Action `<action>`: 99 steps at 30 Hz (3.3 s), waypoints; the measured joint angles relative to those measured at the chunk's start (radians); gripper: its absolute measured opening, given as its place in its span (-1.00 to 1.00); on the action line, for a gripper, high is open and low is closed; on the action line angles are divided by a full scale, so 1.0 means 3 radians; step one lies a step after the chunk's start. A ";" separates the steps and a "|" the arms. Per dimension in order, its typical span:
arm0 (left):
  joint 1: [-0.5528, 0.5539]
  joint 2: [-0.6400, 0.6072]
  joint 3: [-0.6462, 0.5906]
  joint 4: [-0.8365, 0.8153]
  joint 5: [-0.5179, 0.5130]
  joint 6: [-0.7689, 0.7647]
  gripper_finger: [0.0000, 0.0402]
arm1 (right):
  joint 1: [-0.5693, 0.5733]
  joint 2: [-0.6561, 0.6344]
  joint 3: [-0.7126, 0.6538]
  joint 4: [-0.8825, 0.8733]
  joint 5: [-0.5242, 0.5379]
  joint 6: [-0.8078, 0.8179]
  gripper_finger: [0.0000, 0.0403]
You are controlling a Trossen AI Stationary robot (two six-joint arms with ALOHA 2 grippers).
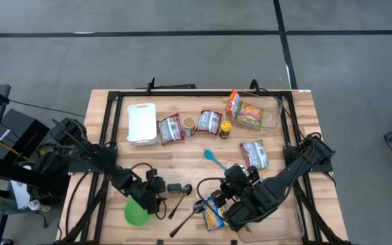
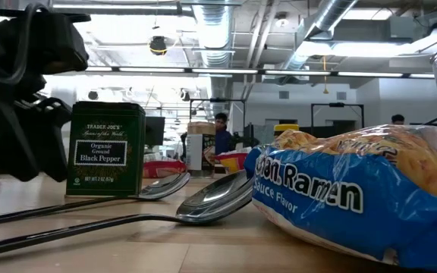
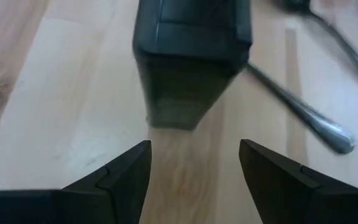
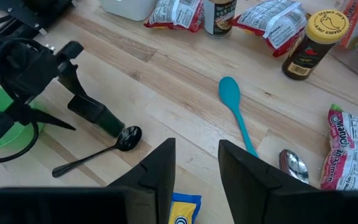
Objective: Pick & Place Food Item
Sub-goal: Put the black spice can into the bottom transparent bin
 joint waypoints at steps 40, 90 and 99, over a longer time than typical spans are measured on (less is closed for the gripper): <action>0.0316 0.0000 -0.0004 0.0291 -0.0001 0.0491 0.18 | -0.0003 0.0000 0.0000 0.0025 0.0000 0.0008 -0.42; 0.0366 0.0159 -0.0004 0.0528 -0.0025 0.0598 -0.30 | -0.0008 0.0000 0.0000 0.0048 0.0076 0.0001 -0.42; 0.0366 0.0155 -0.0004 0.0528 -0.0024 0.0599 -0.36 | -0.0008 0.0000 0.0000 0.0048 0.0076 0.0003 -0.42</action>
